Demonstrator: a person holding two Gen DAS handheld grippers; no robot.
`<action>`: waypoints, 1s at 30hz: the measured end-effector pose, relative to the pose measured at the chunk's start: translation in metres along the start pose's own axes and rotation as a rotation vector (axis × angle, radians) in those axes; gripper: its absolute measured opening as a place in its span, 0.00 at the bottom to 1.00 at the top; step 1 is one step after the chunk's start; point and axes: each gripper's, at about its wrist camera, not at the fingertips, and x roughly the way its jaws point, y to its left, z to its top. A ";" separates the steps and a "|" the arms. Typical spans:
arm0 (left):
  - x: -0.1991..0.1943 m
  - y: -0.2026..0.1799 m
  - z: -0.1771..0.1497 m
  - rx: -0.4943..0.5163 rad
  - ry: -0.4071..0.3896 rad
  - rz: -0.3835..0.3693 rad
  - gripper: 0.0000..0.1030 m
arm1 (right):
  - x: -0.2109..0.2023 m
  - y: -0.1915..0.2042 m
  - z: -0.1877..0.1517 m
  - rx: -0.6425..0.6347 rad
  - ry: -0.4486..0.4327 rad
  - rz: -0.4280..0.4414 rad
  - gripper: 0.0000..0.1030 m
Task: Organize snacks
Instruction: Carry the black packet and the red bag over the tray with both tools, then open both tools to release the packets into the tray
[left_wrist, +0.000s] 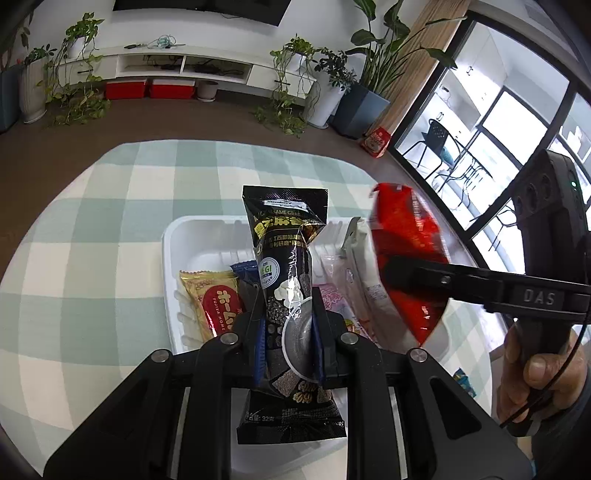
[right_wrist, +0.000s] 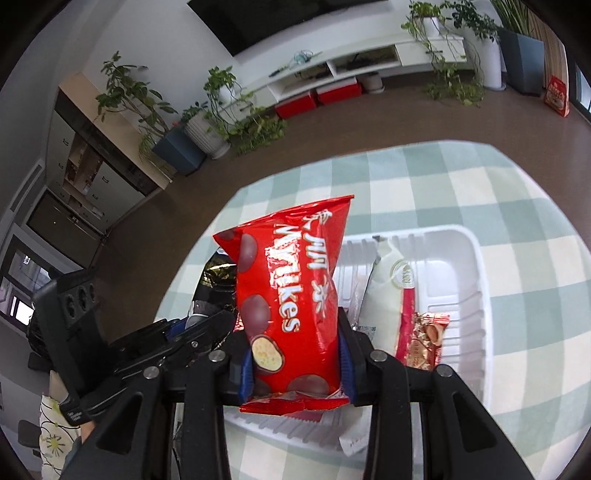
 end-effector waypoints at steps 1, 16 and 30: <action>0.004 0.000 -0.001 0.002 0.004 0.002 0.17 | 0.006 -0.002 0.000 0.004 0.009 -0.003 0.38; 0.037 0.008 -0.008 -0.018 0.046 0.046 0.20 | 0.047 -0.012 -0.002 0.021 0.078 -0.061 0.38; 0.039 0.018 -0.009 -0.043 0.057 0.057 0.22 | 0.063 -0.021 0.002 0.051 0.097 -0.095 0.39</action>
